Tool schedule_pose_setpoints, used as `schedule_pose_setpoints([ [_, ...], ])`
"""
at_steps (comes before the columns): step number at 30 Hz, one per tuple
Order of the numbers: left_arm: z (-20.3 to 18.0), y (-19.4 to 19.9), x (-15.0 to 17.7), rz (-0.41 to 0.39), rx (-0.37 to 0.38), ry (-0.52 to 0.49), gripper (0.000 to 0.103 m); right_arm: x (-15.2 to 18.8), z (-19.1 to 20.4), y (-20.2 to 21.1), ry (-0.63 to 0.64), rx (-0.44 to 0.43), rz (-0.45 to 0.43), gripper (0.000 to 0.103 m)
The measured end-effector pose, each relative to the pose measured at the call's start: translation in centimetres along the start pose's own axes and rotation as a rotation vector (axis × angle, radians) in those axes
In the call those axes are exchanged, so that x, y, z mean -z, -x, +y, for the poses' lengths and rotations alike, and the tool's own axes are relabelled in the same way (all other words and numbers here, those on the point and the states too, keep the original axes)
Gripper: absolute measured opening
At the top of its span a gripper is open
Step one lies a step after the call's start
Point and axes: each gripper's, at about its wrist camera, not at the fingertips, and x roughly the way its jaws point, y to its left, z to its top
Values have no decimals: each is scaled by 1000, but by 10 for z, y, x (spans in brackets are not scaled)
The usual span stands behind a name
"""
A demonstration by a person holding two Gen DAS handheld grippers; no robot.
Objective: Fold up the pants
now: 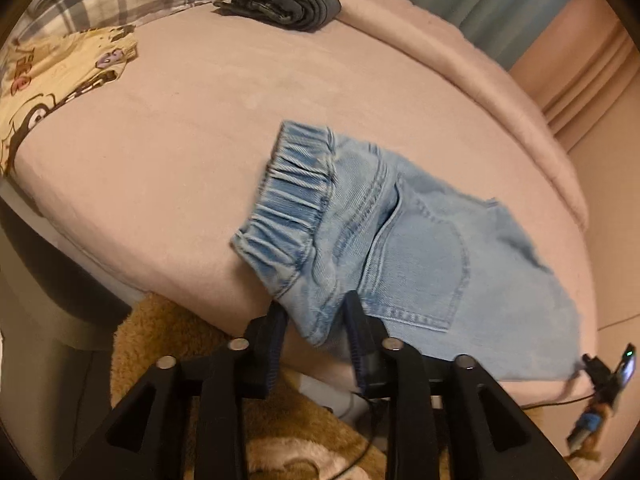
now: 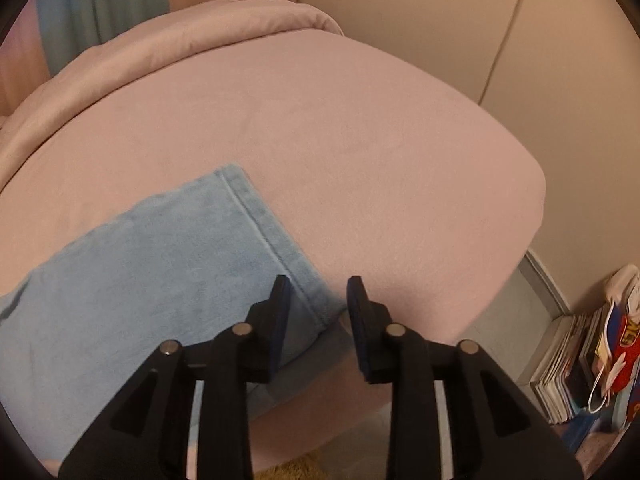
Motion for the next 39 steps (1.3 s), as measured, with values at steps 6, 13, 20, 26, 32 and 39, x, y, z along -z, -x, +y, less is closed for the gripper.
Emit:
schedule_pose_setpoints([
  [6,1,38,-18,-173,-100,-1,39,9,21,49,57,-26,-99,54],
  [13,-50,-6,-27,-124,30,-129,39,39,61,24,143,-237,53,53],
  [20,-55,-52,-28,-81,-105,-164,38,47,52,1,130,-185,58,53],
  [26,-56,-51,-22,-87,-135,-188,38,45,54,0,120,-126,35,52],
  [32,-53,-53,-21,-88,-125,-181,38,33,49,-4,93,-123,25,49],
  [39,-57,-33,-23,-131,-70,-194,38,34,62,1,170,-50,-1,52],
])
